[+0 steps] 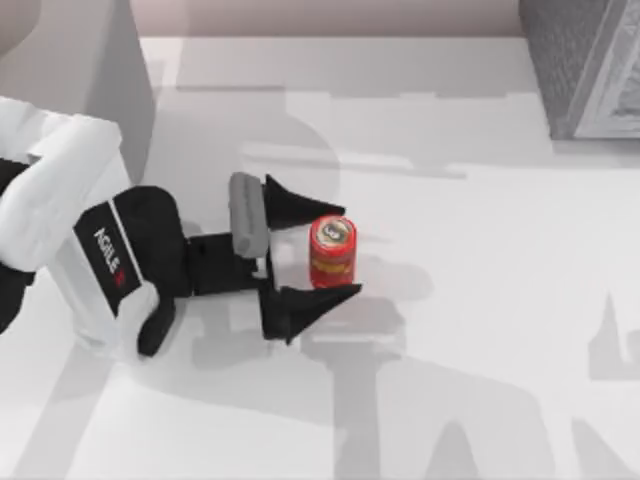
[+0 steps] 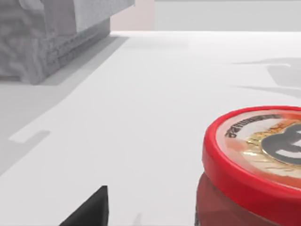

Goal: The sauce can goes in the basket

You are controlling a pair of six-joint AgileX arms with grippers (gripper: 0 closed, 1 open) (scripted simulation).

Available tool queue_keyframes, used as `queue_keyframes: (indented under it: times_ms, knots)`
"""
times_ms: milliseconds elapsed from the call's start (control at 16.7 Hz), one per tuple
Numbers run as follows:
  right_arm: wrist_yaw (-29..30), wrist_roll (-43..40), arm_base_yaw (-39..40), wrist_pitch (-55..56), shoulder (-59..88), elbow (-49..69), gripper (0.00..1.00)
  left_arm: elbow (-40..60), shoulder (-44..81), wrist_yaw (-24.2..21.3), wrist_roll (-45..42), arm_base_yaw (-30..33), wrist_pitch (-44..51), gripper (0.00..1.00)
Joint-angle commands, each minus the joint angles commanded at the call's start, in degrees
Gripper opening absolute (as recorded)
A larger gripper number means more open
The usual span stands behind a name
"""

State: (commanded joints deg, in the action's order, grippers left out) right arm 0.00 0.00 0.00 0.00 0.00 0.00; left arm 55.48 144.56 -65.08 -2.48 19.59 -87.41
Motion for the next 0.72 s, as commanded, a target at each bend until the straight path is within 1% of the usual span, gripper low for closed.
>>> queue_keyframes:
  times_ms: [120, 360, 720]
  knots:
    - [0.00, 0.00, 0.00, 0.00, 0.00, 0.00, 1.00, 1.15, 0.32, 1.68, 0.15, 1.68, 0.68, 1.00]
    - [0.00, 0.00, 0.00, 0.00, 0.00, 0.00, 1.00, 1.30, 0.36, 1.90, 0.17, 1.90, 0.77, 1.00]
    - [0.00, 0.00, 0.00, 0.00, 0.00, 0.00, 1.00, 1.30, 0.36, 1.90, 0.17, 1.90, 0.77, 0.55]
